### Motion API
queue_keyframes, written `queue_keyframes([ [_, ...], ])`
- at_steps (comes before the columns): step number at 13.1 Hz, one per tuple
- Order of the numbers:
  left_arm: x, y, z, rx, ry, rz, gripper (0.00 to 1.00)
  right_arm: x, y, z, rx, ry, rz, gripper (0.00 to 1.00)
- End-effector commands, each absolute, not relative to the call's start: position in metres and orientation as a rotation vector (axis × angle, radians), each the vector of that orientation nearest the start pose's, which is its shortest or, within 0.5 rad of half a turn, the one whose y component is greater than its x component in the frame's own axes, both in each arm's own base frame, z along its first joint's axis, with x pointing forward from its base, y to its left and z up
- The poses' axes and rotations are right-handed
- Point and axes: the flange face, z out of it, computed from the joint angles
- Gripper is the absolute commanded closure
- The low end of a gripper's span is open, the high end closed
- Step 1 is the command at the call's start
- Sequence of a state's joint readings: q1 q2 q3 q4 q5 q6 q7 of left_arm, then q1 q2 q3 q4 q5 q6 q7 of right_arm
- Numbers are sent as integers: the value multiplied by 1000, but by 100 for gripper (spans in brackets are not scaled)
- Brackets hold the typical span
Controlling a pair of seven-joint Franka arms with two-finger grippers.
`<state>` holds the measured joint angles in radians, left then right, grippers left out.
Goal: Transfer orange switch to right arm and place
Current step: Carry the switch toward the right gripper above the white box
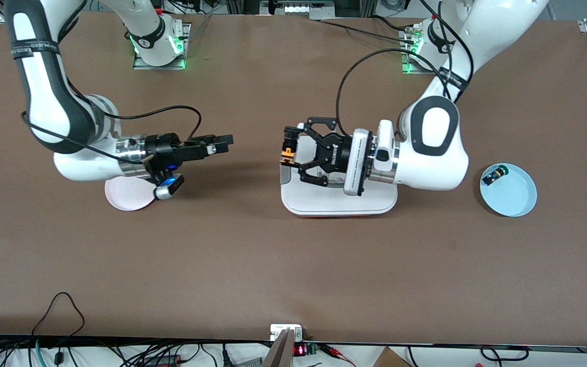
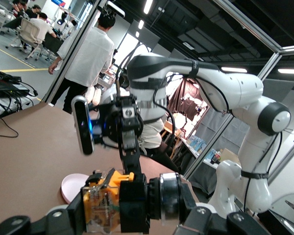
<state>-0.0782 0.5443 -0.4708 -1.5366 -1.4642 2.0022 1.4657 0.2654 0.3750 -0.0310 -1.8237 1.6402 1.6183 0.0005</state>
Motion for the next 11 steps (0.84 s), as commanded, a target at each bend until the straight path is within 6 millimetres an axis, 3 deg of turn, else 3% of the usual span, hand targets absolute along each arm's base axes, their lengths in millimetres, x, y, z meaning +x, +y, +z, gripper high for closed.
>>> queue_keyframes([
  [1, 605, -375, 433, 1396, -882, 711, 76, 585, 266, 390, -1523, 410, 623, 0],
  [11, 596, -396, 429, 1410, -877, 734, 76, 587, 292, 404, -1464, 469, 640, 0],
])
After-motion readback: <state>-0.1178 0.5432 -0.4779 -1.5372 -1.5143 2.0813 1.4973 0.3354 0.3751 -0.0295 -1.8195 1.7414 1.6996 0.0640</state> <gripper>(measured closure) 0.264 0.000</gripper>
